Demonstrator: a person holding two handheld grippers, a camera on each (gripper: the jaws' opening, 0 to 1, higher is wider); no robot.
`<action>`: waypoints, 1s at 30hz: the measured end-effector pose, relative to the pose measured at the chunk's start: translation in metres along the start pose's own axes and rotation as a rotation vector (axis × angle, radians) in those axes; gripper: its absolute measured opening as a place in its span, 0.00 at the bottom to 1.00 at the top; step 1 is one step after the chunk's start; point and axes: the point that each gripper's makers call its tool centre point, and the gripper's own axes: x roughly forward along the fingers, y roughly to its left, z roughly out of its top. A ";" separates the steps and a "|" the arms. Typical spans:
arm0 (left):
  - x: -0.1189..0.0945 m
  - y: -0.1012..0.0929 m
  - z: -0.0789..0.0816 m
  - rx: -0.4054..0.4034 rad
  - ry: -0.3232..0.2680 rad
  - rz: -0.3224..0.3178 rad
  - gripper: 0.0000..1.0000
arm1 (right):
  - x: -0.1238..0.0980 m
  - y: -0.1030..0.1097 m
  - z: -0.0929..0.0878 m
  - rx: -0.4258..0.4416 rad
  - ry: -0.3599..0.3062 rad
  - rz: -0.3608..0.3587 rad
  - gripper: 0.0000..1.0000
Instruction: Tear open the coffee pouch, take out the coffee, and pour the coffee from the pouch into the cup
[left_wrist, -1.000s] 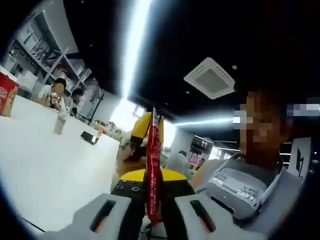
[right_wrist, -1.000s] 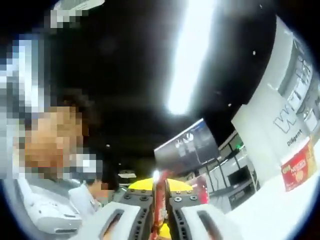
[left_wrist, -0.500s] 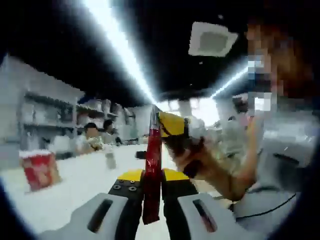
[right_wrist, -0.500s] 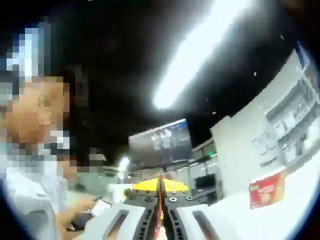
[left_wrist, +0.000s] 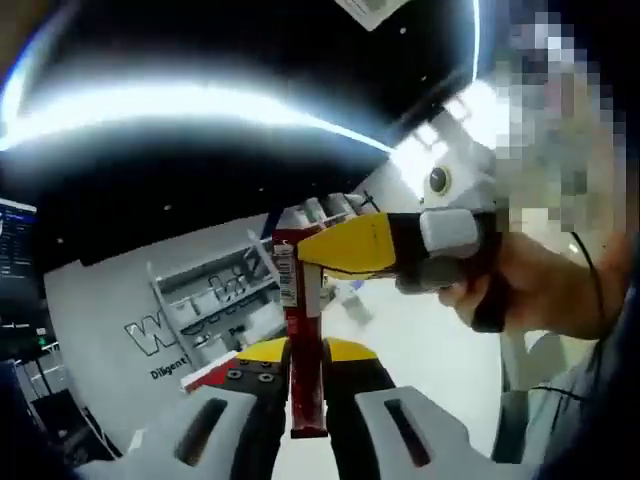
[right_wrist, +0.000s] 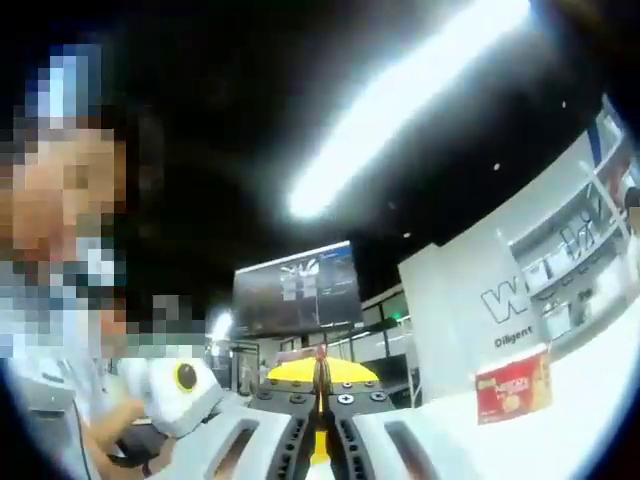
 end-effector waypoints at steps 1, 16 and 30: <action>-0.001 0.001 0.000 0.008 0.003 0.002 0.10 | -0.001 0.000 0.000 -0.007 0.002 -0.001 0.02; -0.037 -0.039 0.001 -0.721 -0.139 -0.732 0.09 | -0.010 0.023 -0.019 0.192 0.070 0.290 0.19; -0.023 -0.043 -0.013 -0.807 -0.126 -0.719 0.10 | -0.008 -0.003 -0.046 0.247 0.130 0.184 0.08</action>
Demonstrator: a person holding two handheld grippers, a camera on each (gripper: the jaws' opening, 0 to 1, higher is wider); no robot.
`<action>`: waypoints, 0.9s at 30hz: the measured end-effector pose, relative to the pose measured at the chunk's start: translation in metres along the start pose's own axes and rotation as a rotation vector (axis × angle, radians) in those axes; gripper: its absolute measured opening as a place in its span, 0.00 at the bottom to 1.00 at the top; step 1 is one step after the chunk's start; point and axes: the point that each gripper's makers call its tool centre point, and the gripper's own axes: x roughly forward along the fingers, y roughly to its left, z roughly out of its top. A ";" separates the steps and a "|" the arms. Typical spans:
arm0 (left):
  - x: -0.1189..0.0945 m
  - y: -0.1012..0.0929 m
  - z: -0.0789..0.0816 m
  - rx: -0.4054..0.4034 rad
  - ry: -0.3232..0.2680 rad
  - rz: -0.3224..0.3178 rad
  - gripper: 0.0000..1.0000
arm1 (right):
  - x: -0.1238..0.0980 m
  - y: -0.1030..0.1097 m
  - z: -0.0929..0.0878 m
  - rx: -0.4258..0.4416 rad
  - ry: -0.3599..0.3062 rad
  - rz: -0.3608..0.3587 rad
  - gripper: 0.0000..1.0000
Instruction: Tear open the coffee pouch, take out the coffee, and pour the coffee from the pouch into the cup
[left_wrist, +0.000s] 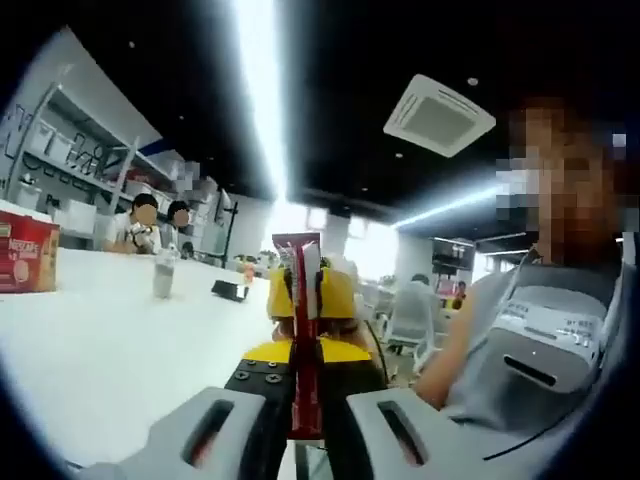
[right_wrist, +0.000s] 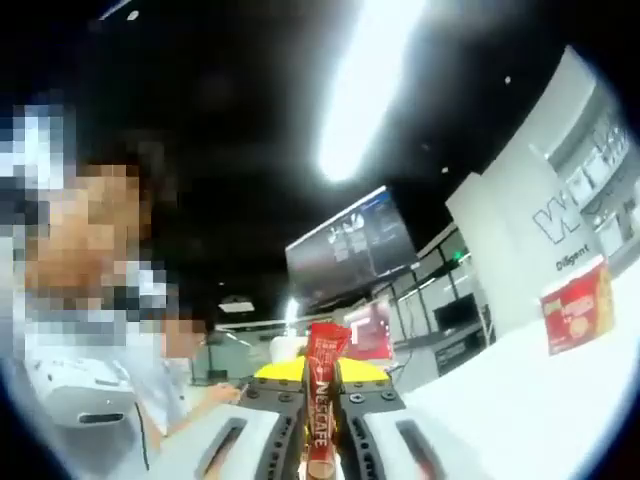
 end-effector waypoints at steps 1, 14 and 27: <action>0.002 0.006 0.000 0.037 -0.015 0.034 0.12 | -0.001 -0.005 0.000 -0.010 -0.001 -0.032 0.07; 0.019 0.058 -0.004 0.462 0.180 0.665 0.17 | -0.004 -0.049 0.006 -0.137 -0.056 -0.314 0.06; 0.006 0.049 -0.005 0.258 0.106 0.438 0.11 | 0.000 -0.035 0.003 -0.180 0.049 -0.170 0.16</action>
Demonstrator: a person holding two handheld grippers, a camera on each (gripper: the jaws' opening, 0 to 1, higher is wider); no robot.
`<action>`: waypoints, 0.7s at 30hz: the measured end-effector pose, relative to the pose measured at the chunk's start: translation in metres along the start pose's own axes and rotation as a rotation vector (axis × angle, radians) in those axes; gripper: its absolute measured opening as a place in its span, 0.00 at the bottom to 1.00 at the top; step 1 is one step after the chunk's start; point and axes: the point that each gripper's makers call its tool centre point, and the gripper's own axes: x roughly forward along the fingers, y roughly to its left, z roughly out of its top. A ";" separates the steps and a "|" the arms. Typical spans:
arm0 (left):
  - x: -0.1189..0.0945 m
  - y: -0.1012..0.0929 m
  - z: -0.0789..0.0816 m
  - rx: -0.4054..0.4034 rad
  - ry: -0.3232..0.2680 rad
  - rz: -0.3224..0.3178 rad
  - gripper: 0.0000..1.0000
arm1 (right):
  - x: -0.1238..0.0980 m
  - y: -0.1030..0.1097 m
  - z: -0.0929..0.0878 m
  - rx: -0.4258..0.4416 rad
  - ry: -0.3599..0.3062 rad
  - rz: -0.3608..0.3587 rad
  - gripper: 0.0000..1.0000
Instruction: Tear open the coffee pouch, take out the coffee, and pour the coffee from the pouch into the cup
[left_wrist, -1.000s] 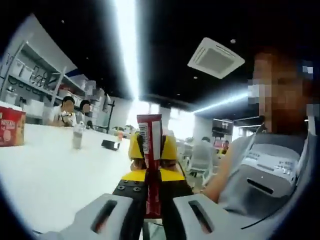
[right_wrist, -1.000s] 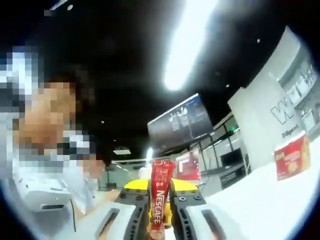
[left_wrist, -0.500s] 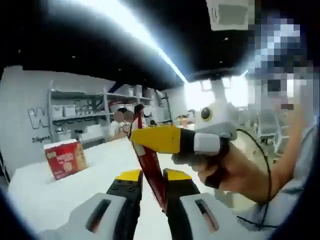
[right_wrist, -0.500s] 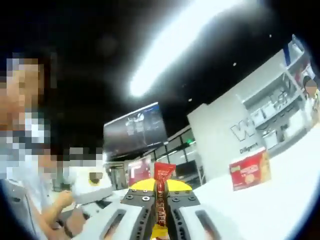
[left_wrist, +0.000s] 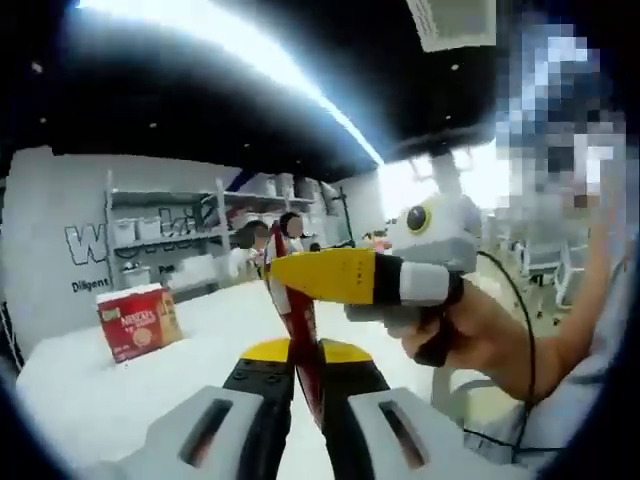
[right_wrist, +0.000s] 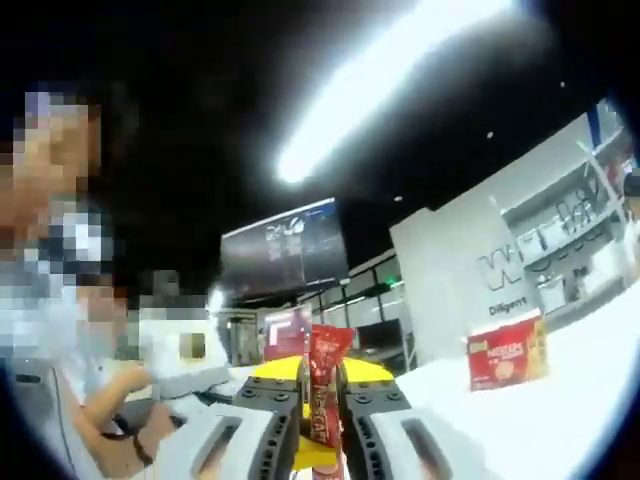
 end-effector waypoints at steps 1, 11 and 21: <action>-0.002 0.001 -0.001 -0.015 -0.010 -0.028 0.10 | -0.001 0.002 0.000 0.007 0.016 0.034 0.17; -0.021 -0.013 -0.001 -0.104 -0.030 -0.264 0.11 | 0.000 0.010 0.000 0.273 -0.037 0.274 0.14; -0.023 -0.020 -0.009 -0.142 -0.011 -0.352 0.11 | -0.001 0.017 -0.007 0.349 -0.038 0.371 0.06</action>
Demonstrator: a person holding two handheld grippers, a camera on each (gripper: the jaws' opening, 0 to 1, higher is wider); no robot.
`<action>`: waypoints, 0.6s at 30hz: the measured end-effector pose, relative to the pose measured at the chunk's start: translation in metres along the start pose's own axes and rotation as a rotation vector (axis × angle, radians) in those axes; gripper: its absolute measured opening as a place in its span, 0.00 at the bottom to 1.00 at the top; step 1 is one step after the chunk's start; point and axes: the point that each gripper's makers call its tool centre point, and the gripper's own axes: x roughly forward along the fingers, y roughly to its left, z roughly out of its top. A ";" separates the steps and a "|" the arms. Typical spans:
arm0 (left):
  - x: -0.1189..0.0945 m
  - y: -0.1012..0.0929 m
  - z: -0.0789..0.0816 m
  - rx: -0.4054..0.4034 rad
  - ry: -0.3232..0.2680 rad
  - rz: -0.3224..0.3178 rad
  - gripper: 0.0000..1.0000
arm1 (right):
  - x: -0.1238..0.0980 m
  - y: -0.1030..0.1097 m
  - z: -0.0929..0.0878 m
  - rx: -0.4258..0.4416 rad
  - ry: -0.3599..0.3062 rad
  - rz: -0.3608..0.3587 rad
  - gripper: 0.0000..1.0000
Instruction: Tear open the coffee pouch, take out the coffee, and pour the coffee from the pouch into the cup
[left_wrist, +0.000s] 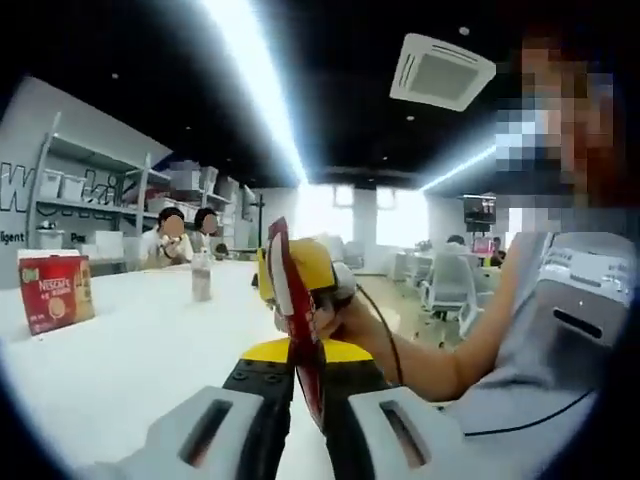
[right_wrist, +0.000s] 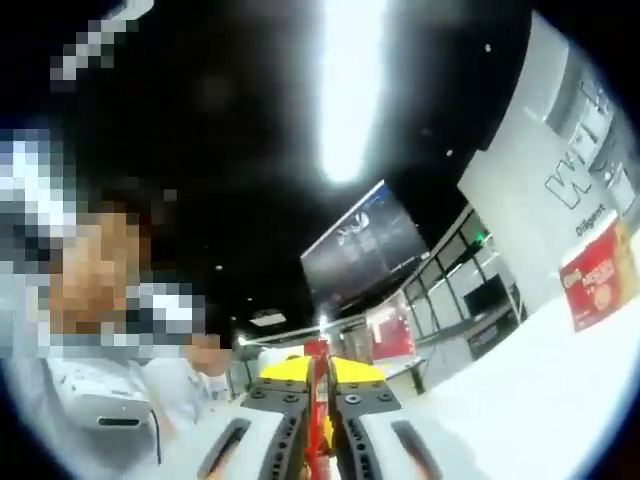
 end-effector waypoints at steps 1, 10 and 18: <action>0.000 -0.002 0.000 -0.018 -0.005 -0.016 0.11 | 0.000 0.000 0.000 -0.002 0.003 -0.004 0.06; 0.006 0.030 0.001 0.088 -0.017 0.197 0.21 | 0.002 -0.033 0.000 -0.073 -0.015 -0.274 0.02; -0.002 0.015 0.010 0.039 -0.061 0.094 0.11 | 0.013 -0.006 0.001 -0.101 -0.015 -0.076 0.10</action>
